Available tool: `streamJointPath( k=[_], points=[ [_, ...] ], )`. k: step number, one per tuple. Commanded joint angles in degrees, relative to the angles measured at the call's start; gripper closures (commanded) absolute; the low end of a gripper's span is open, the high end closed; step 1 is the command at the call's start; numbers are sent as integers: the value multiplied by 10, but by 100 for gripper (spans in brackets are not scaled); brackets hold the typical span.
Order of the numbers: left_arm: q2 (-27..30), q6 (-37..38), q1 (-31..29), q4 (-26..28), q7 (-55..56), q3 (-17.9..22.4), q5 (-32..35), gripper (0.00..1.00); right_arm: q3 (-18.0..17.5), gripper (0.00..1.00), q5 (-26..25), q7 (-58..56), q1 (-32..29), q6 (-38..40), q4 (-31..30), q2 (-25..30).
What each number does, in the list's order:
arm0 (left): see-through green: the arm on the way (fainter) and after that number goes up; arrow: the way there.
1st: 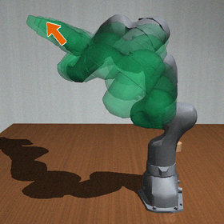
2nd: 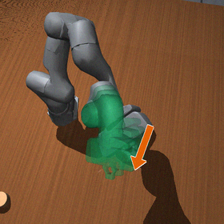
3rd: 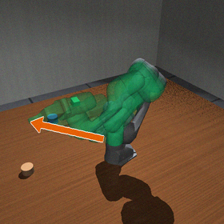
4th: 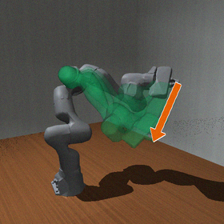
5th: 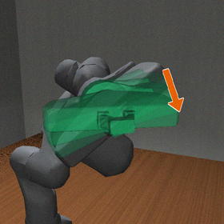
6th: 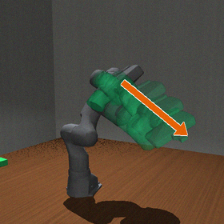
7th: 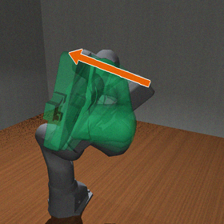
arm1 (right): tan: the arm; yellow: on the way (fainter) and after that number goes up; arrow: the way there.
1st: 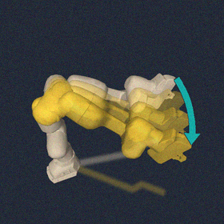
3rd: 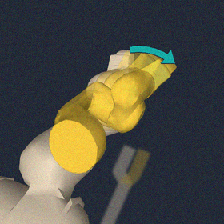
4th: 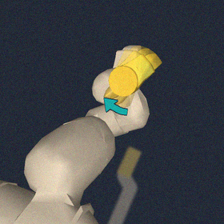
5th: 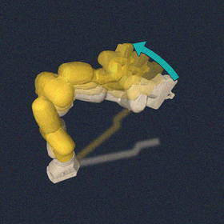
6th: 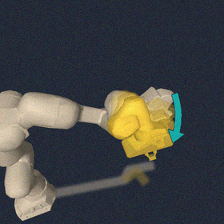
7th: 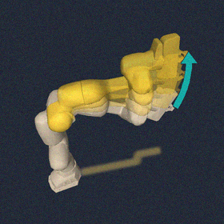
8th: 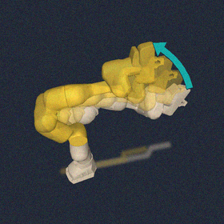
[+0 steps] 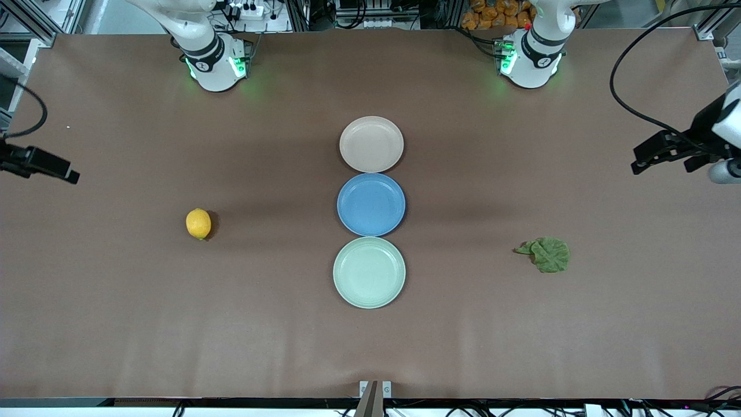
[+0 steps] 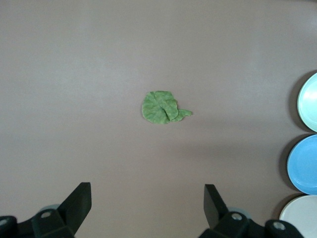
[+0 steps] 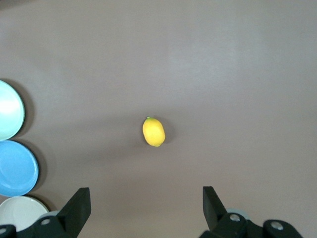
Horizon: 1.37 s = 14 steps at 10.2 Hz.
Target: Pick lemon and lettuce from plates
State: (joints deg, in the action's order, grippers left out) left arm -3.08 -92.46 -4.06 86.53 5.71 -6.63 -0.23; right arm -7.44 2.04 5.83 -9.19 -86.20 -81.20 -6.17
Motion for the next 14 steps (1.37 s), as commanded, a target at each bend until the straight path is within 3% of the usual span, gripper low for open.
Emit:
streamJointPath(
  k=[1,6,8,14],
  points=[
    [4,1,-4,-2,1,-2,-8,0,-20,0,-20,27,1,-39,-73,55],
    [8,1,-3,-3,2,-7,-6,0,-14,0,-19,23,35,-41,-69,70],
    [9,3,-3,-4,1,-10,-7,0,7,0,-12,-6,37,-43,-66,67],
    [5,3,0,-4,0,-12,-6,0,9,0,-20,-15,42,-41,-55,67]
  ],
)
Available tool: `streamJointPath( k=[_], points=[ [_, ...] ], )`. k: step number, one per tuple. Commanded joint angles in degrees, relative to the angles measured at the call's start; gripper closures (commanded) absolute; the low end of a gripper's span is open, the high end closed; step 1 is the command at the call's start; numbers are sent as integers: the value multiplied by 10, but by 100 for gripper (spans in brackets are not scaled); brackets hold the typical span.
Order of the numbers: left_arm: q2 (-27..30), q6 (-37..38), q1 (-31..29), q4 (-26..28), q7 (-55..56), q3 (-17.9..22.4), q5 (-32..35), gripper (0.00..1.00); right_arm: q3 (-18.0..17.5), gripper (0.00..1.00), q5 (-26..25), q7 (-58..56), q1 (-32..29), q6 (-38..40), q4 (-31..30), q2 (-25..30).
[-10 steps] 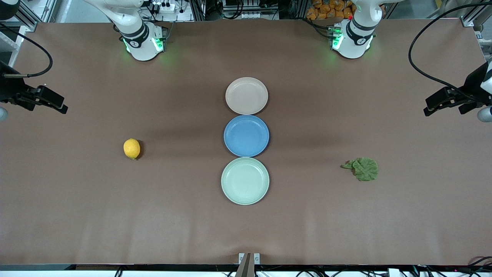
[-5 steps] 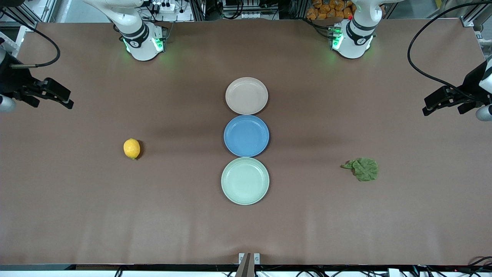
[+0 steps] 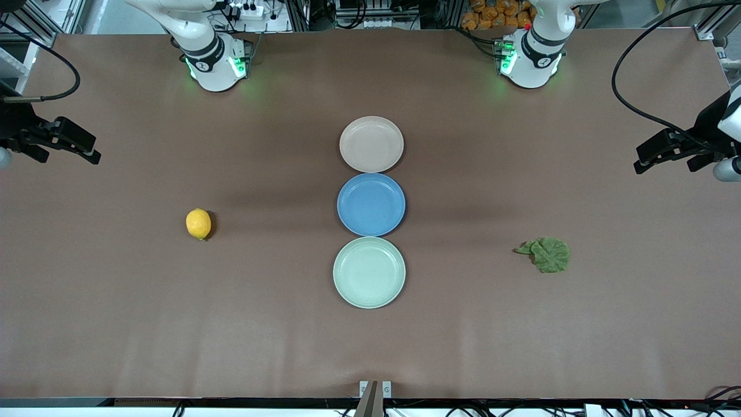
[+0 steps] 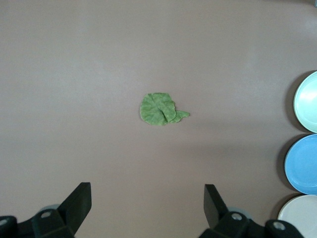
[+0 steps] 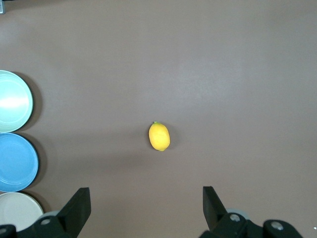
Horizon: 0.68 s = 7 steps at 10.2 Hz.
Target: Pick lemon and lettuce from plates
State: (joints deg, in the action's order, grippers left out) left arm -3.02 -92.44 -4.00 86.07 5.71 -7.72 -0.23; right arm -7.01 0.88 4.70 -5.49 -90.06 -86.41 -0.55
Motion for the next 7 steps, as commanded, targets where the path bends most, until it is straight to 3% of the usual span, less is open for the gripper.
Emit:
streamJointPath(
  k=[1,7],
  points=[
    [5,2,-1,1,0,-1,-6,0,4,0,-9,-3,5,-3,-2,11],
    [5,2,-2,1,3,-1,-10,0,8,0,-9,-3,1,0,3,10]
  ],
)
